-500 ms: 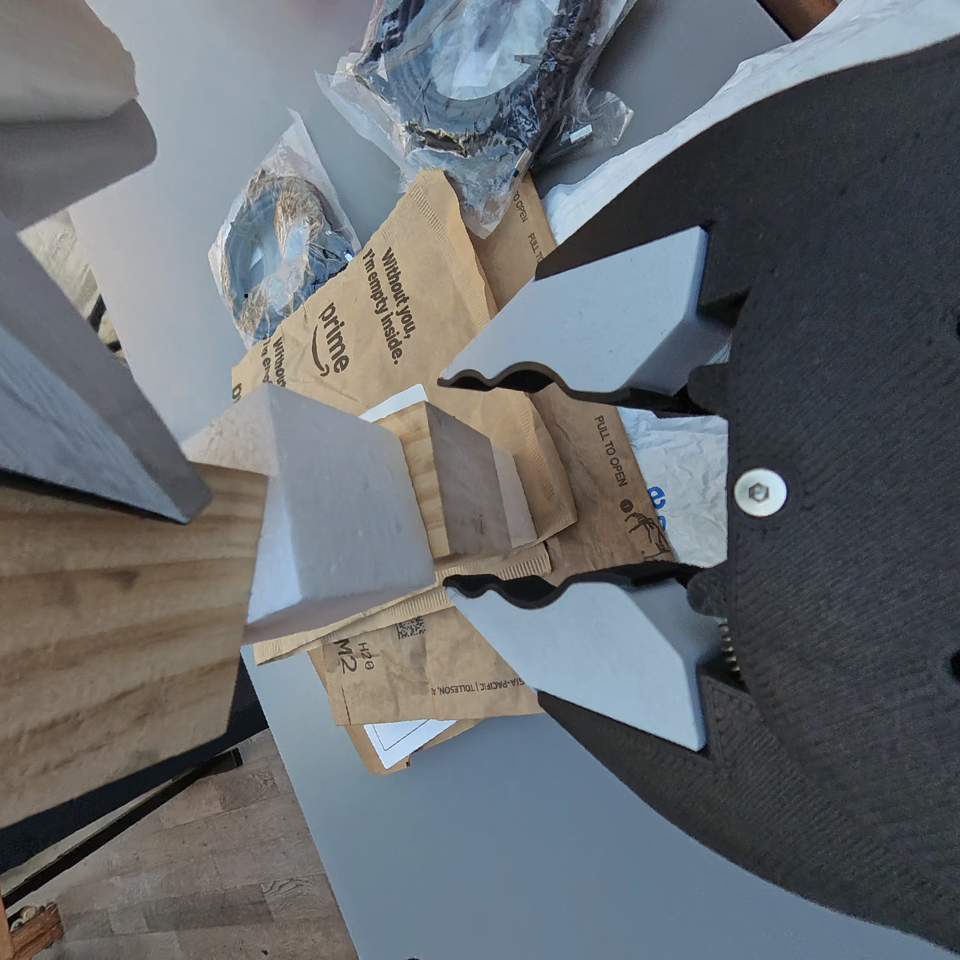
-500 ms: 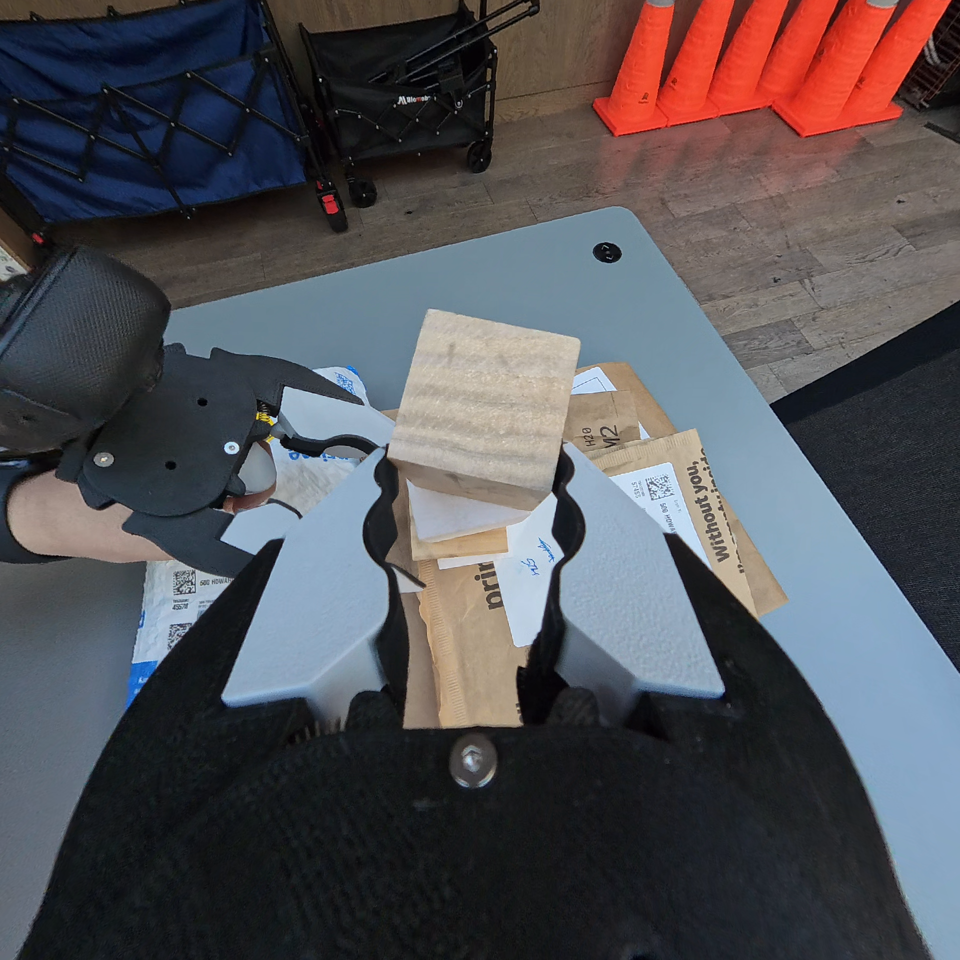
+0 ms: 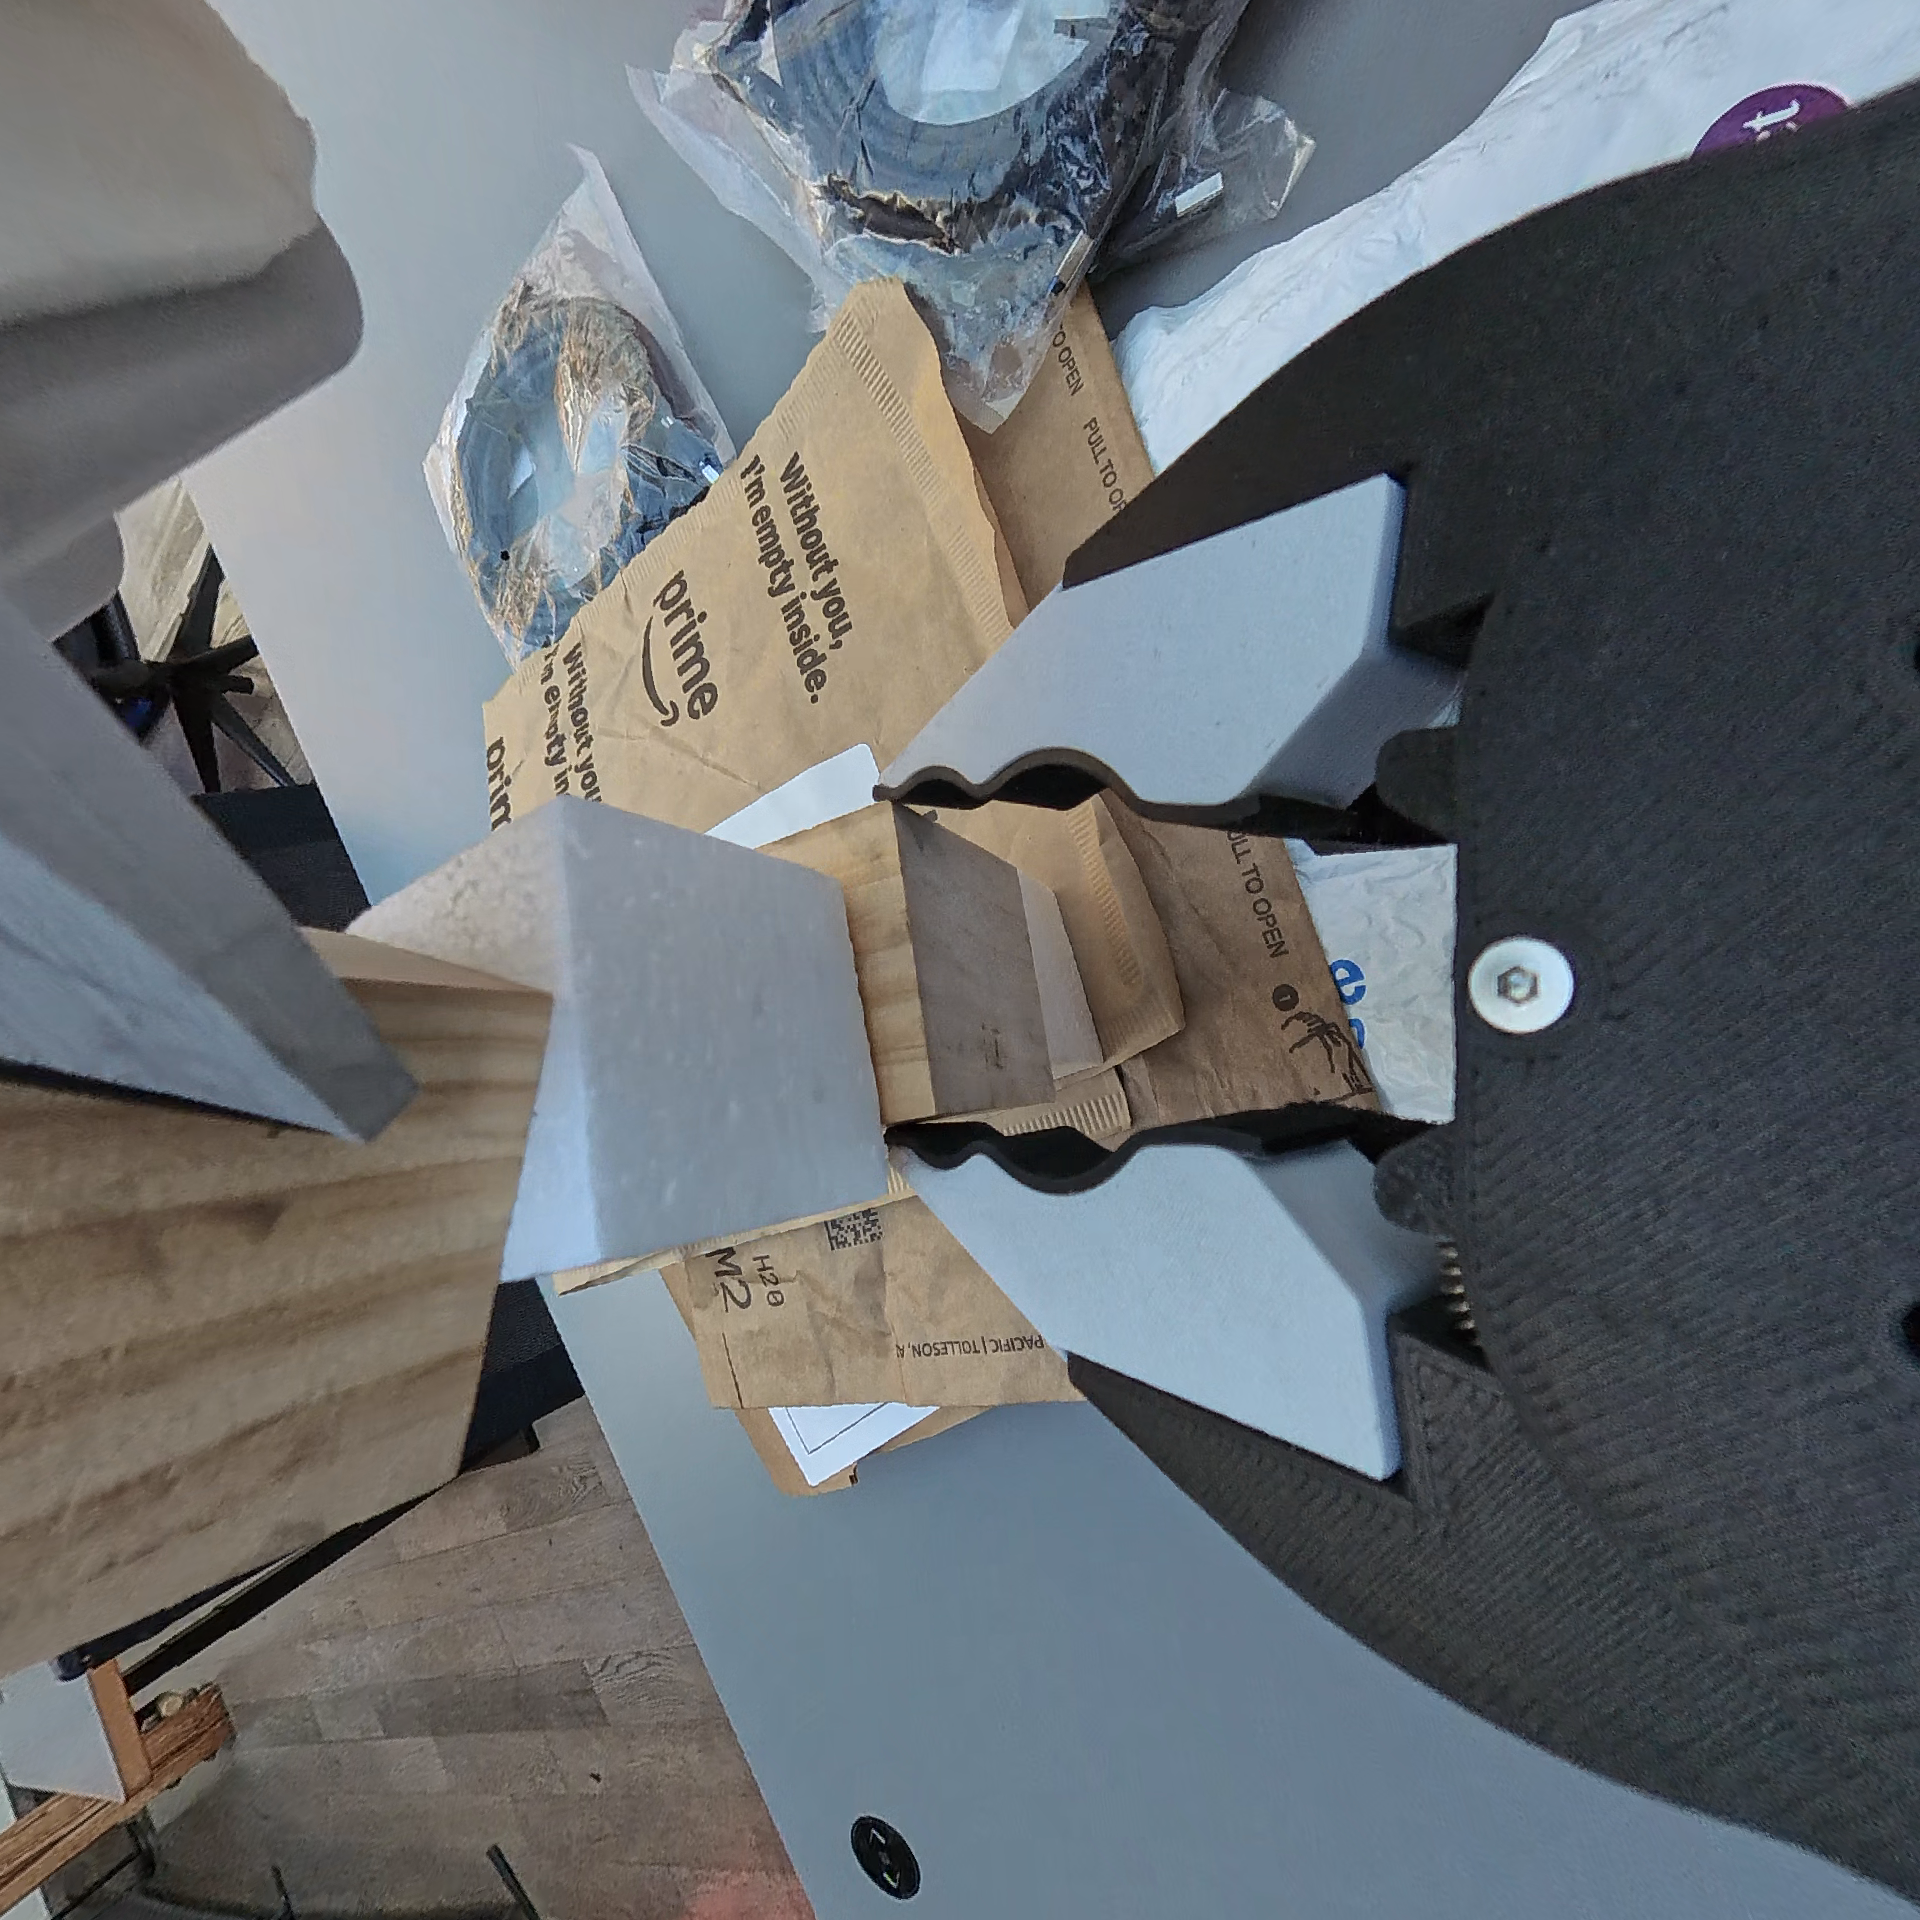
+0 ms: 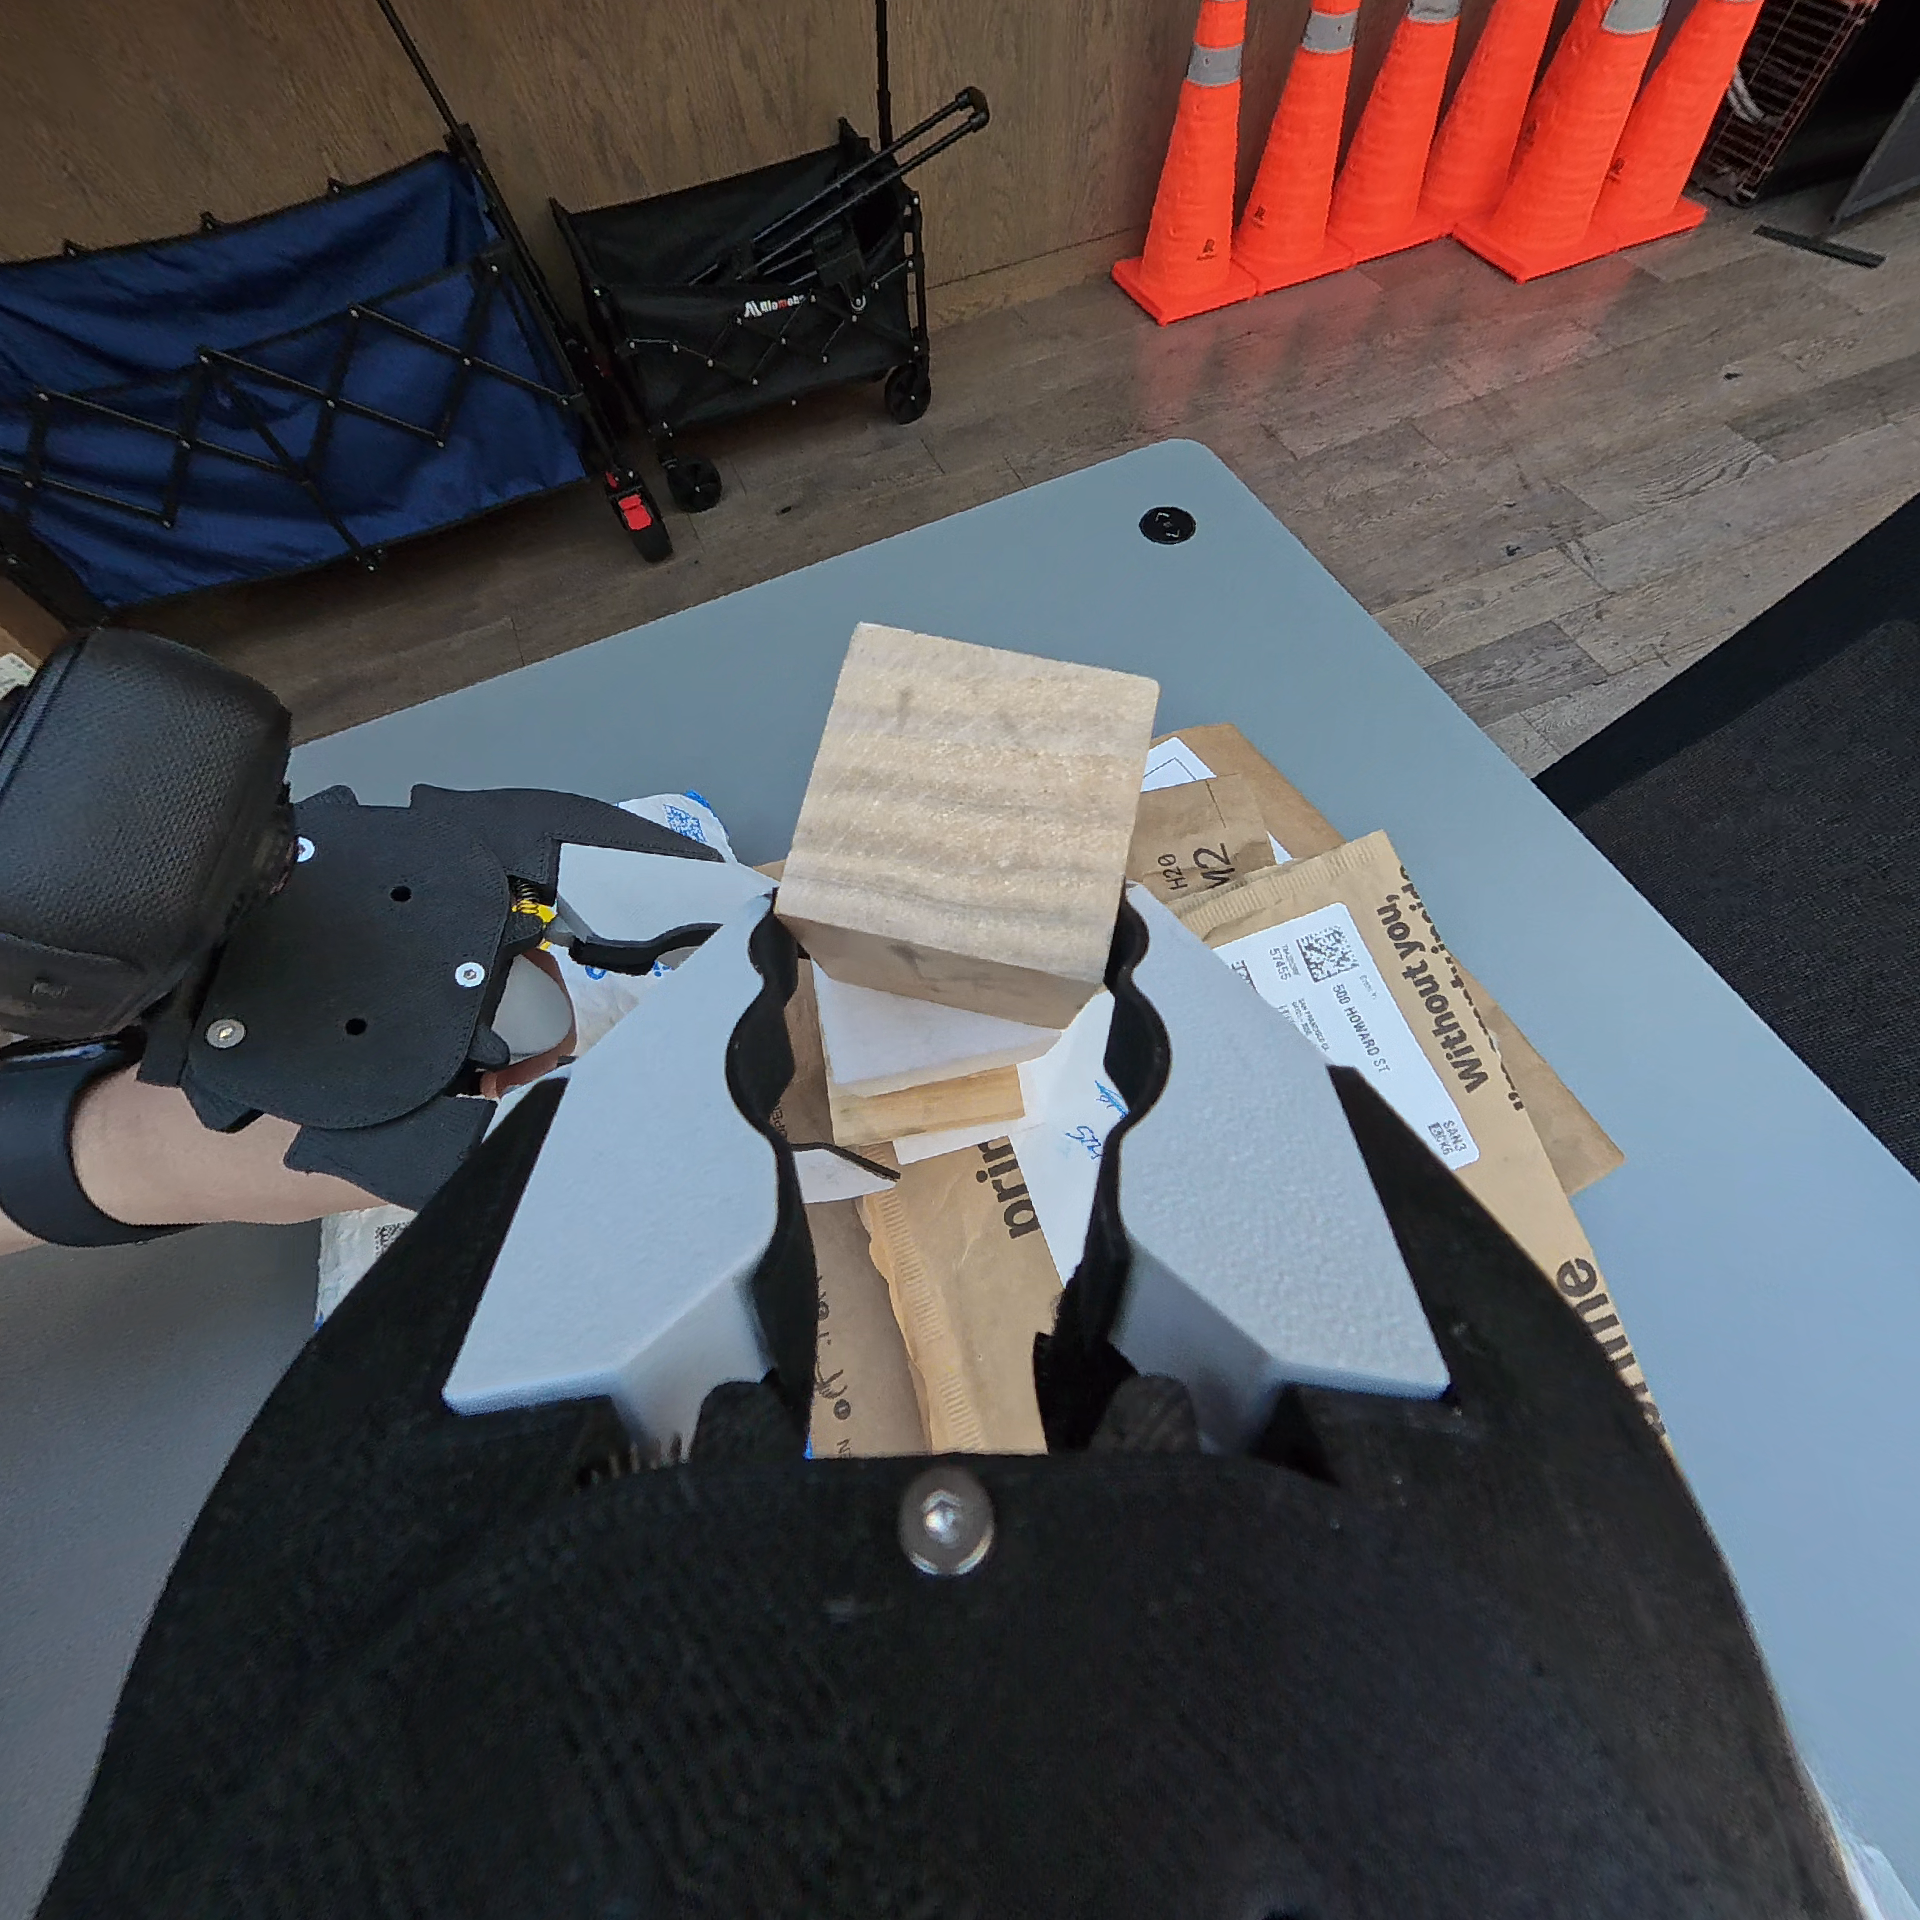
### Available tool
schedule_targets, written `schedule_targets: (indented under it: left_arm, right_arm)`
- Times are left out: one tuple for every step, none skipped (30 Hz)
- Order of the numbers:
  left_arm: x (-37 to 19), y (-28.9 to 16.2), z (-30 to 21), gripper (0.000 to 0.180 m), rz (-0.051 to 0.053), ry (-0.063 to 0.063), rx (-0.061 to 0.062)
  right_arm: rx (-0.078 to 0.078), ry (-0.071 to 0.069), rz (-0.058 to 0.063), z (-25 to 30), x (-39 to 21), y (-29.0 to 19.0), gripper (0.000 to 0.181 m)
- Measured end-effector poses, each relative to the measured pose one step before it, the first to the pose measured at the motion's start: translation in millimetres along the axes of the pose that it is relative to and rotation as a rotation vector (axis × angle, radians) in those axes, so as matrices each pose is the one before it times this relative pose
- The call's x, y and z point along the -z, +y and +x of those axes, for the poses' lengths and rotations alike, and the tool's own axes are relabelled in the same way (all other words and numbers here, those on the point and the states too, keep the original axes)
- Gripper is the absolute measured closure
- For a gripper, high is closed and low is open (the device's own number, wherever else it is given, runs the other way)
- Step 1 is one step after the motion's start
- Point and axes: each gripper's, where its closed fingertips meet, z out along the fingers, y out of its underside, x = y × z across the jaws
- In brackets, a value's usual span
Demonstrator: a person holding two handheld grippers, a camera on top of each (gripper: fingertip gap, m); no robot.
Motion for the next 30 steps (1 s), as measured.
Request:
schedule_targets:
  left_arm:
    - [0.0,-0.03,-0.5,0.12,-0.0008,0.0011,0.0031]
    - [0.05,-0.03,-0.34,0.12,-0.0006,0.0016,0.0034]
    - [0.07,-0.26,-0.11,0.12,0.0011,0.001,0.0017]
    - [-0.15,-0.13,0.24,0.12,0.0004,0.0012,0.0011]
    - [-0.37,-0.16,0.0,0.12,-0.0001,0.0012,0.0017]
    - [-0.19,0.41,-0.19,0.12,-0.0024,0.0011,0.0009]
    - [-0.1,-0.11,-0.22,0.12,0.0022,0.0013,0.0002]
    - [0.12,-0.07,0.05,0.12,0.0017,0.002,0.0007]
    - [0.28,0.96,-0.22,0.12,-0.0044,-0.0005,-0.0006]
    - [-0.34,1.55,-0.08,0.119,-0.0069,0.0006,0.0003]
    - [-0.47,2.0,0.08,0.117,-0.0094,0.0035,0.0037]
    - [-0.74,2.14,0.05,0.113,-0.0108,0.005,0.0073]
    - [-1.03,1.94,0.23,0.111,-0.0072,0.0059,0.0079]
    - [-0.26,1.04,-0.38,0.109,-0.0028,0.0016,0.0076]
    - [0.22,0.06,-0.3,0.108,0.0028,0.0007,0.0062]
    - [0.46,-0.07,0.26,0.108,0.0027,0.0021,0.0036]
    - [0.42,0.07,-0.08,0.108,0.0008,-0.0002,0.0002]
    - [0.01,0.36,-0.05,0.108,0.0012,-0.0007,-0.0007]
    - [0.17,-0.09,0.34,0.108,0.0009,0.0025,0.0009]
    - [0.38,-0.14,0.55,0.108,0.0012,0.0012,0.0014]
    - [0.32,-0.46,0.01,0.108,0.0019,-0.0009,0.0001]
    - [0.54,-0.27,0.0,0.108,0.0013,-0.0002,-0.0004]
    - [0.44,-0.3,0.1,0.108,0.001,0.0003,0.0001]
    - [0.48,-0.07,0.93,0.108,0.0018,0.0009,-0.0017]
    - [0.39,-0.21,1.11,0.11,0.0034,-0.0006,-0.0054]
    - [-0.1,-0.21,0.94,0.112,0.0038,-0.0004,-0.0074]
    - [0.0,0.24,1.04,0.115,0.0026,0.0028,-0.0066]
    - [-0.52,0.51,0.6,0.117,0.0018,0.0019,-0.0034]
    - [-0.71,0.38,-0.09,0.117,0.002,-0.0029,-0.0024]
    - [-0.4,0.11,-0.07,0.118,0.0021,-0.0017,-0.0023]
  right_arm:
    - [0.0118,-0.0022,-0.0016,-0.37,0.42,-0.12,0.122]
    - [0.0117,0.0048,-0.0026,0.79,0.06,0.2,0.122]
    - [0.0054,0.0013,-0.001,0.01,-0.13,0.4,0.122]
    - [0.0133,0.0006,-0.0004,-0.16,0.49,0.48,0.122]
    - [0.0239,0.0097,-0.0016,0.11,-0.59,0.63,0.122]
    - [0.0194,0.0083,-0.0036,0.88,-1.06,-0.21,0.122]
    - [0.0107,0.0055,0.0033,-0.76,-1.41,-1.38,0.122]
    - [0.0043,-0.0094,0.0041,-1.73,-1.32,-0.76,0.122]
    - [-0.0048,-0.0139,-0.007,-2.15,-1.63,0.28,0.122]
    - [-0.0071,-0.0083,-0.0045,-0.52,-0.79,0.92,0.122]
    - [-0.0051,-0.0141,-0.0013,-1.76,0.32,0.9,0.122]
    - [-0.007,-0.0029,-0.0114,-1.23,-0.8,0.6,0.12]
    - [-0.0005,0.0044,-0.0108,0.23,-2.11,1.59,0.116]
    - [0.0003,-0.0012,-0.0051,-0.13,-0.94,1.3,0.114]
    - [-0.0016,-0.0053,0.0017,-0.5,0.23,0.35,0.113]
    - [-0.0042,0.001,0.0047,-0.39,-0.03,0.13,0.112]
    - [-0.0012,0.0008,-0.0004,-0.21,-0.3,-0.27,0.112]
    - [-0.0035,0.0004,0.0004,0.44,0.68,0.04,0.112]
    - [-0.0032,-0.0013,0.0034,0.79,0.52,-0.36,0.113]
    - [-0.0009,0.0012,0.0009,0.24,-0.05,-0.12,0.113]
    - [0.002,0.0009,0.0007,-0.28,-0.18,-0.53,0.113]
    - [0.0012,0.0018,0.002,-0.66,-0.07,-0.33,0.112]
    - [0.0005,0.0007,0.0015,-0.15,0.62,-0.23,0.111]
    - [0.001,0.0027,0.0039,-0.67,1.19,0.51,0.112]
    - [0.002,0.0031,0.0109,-0.17,1.22,-0.41,0.114]
    - [-0.0047,0.0017,0.009,0.03,0.05,0.67,0.115]
    - [-0.0111,-0.0005,0.0012,0.55,-0.69,0.15,0.115]
    - [-0.0086,-0.0006,0.0008,1.36,-0.01,0.34,0.115]
    - [-0.0049,-0.0031,0.0019,-0.05,0.26,0.18,0.115]
    - [-0.0022,-0.0029,-0.0018,-0.48,-0.52,-0.6,0.115]
